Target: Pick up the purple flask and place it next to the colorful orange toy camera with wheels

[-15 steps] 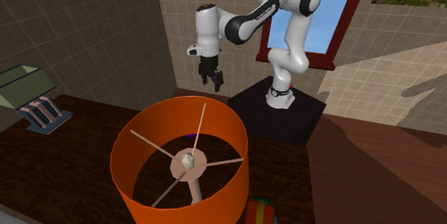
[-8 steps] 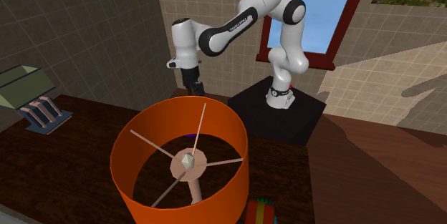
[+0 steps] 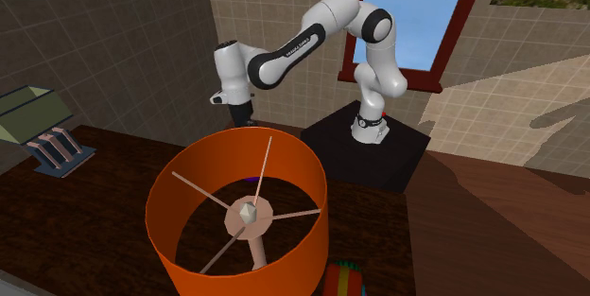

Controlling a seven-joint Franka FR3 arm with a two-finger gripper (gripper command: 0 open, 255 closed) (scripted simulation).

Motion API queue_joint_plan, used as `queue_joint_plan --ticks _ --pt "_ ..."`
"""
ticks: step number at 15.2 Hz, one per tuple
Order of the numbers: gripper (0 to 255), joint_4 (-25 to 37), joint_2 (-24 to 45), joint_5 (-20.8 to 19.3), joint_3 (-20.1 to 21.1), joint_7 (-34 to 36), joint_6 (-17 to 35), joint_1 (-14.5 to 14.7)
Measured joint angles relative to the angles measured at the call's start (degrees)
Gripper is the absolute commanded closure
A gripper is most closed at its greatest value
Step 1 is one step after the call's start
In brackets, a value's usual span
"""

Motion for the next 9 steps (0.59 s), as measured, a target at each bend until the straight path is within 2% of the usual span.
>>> queue_joint_plan --ticks 3,9 --pt "0 -1.5 0.6 0.3 0.2 -0.2 2.1 0.2" --pt "0 -1.8 0.7 0.4 0.3 -0.3 2.6 0.3"
